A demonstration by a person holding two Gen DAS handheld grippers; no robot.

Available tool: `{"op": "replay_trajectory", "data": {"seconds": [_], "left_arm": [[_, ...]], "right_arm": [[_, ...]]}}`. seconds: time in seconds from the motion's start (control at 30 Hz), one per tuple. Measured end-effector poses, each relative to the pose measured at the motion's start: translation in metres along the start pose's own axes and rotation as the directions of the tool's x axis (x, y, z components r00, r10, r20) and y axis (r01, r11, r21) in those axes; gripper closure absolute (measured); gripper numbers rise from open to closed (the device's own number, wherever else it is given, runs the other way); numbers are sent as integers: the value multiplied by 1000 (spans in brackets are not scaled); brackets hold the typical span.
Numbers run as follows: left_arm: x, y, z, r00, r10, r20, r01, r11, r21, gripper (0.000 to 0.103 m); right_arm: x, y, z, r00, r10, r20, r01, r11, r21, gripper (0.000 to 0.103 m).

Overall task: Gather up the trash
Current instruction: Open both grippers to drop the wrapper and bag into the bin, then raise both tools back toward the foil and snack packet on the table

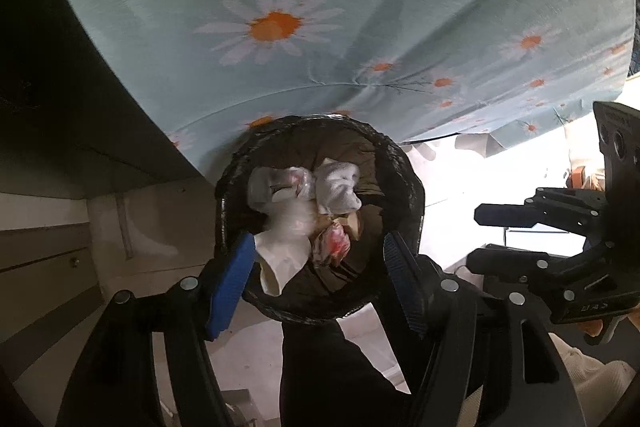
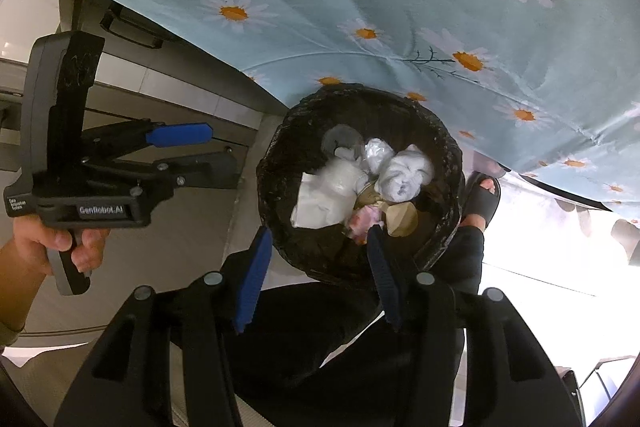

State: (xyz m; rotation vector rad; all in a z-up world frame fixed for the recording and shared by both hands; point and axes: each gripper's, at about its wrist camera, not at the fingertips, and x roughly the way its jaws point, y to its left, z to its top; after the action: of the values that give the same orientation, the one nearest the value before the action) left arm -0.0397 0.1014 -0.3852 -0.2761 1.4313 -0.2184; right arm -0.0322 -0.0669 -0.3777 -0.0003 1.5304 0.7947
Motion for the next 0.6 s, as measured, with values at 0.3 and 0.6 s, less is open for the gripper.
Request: {"op": "replay_trajectory", "data": {"seconds": [0.3,0.6], "left_arm": [[-8,-1,2,1000,-2,15,2,1000,1,38],[-39,-11,2,998,-31,61,30,1000,10,38]], "right_arm": [[-17,2,-4,999,-7,31,8,1000,-2,53],[-47,8,-7,996,-20,90,20,1000,1,46]]}}
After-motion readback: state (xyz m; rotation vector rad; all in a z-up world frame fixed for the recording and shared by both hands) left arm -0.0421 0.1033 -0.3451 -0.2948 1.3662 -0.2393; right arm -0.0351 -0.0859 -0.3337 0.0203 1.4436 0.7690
